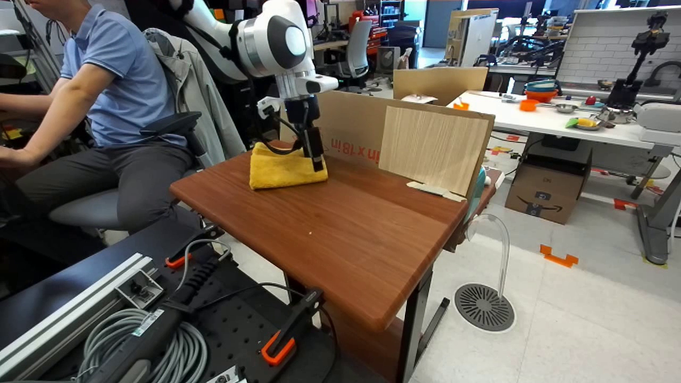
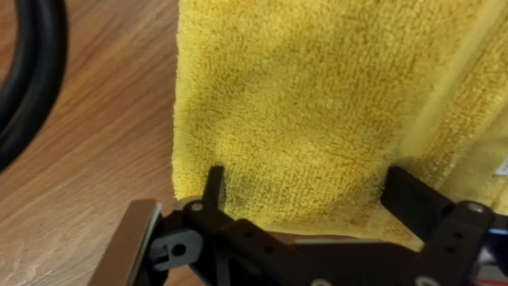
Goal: Wipe the table with the yellow towel
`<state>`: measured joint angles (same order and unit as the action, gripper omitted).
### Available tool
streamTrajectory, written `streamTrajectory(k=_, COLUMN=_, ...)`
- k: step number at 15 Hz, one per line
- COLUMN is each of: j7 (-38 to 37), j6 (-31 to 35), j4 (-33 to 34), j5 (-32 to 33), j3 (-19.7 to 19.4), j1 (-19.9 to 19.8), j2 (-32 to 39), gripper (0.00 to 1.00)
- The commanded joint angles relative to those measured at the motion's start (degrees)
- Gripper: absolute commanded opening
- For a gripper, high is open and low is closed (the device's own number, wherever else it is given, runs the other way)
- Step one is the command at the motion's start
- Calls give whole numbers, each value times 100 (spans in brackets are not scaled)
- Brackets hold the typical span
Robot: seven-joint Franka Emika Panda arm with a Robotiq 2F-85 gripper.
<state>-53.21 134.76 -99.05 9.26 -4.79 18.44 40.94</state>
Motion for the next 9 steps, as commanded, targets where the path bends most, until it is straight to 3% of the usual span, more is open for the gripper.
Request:
streamTrajectory(k=1, j7=10, j6=-549, j4=802, j5=-381, j3=15, j1=-371, j2=567, gripper=100)
streamTrajectory(k=5, j7=29, j6=-741, j4=1006, j5=-523, j3=-25, j1=-663, j2=652, gripper=100)
streamTrajectory(k=9, j7=287, j6=-711, j4=669, j5=-640, j3=-20, j1=-1013, j2=412, gripper=100)
